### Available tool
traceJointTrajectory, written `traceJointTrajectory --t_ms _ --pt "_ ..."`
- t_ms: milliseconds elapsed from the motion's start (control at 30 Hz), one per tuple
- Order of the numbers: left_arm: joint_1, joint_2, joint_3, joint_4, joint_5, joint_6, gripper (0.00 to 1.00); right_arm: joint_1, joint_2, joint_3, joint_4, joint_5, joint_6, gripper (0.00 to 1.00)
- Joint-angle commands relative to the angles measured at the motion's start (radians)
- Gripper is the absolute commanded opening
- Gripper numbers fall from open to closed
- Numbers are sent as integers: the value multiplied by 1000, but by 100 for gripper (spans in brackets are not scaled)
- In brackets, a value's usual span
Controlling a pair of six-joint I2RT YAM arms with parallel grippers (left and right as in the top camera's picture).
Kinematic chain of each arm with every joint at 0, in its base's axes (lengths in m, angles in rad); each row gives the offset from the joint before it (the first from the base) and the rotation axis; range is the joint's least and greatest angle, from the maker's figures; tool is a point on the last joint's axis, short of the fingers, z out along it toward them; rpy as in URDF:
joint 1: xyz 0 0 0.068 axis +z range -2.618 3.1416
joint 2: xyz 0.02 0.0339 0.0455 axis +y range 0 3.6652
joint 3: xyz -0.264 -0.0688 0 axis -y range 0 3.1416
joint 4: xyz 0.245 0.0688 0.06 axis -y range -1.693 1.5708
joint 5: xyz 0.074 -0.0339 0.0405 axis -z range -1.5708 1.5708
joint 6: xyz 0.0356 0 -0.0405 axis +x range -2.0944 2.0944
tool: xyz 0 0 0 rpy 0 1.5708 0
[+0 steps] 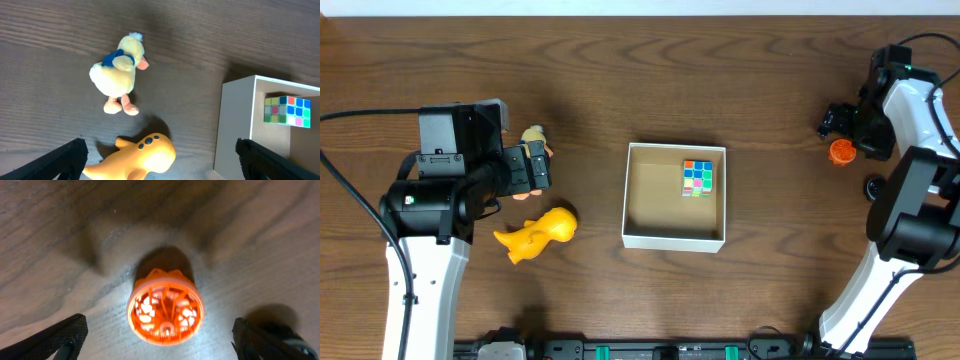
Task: Pack container
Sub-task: 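Move the right gripper to the orange disc and grasp it, then carry the orange disc with the right gripper into the box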
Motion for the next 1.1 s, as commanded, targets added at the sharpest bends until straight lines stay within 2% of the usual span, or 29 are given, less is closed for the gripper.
traceJointTrajectory --t_ms 0,233,833,1067 --pt "-3 5 17 -3 10 -13 98 -7 29 3 10 -4 -29 96" --pt "-3 5 17 -3 10 -13 98 -7 55 3 27 -7 -38 95" --pt "-3 5 17 -4 10 -13 98 -9 113 3 29 -33 -46 86" --pt "-3 5 17 -4 10 -13 98 -9 119 2 20 -33 -45 75"
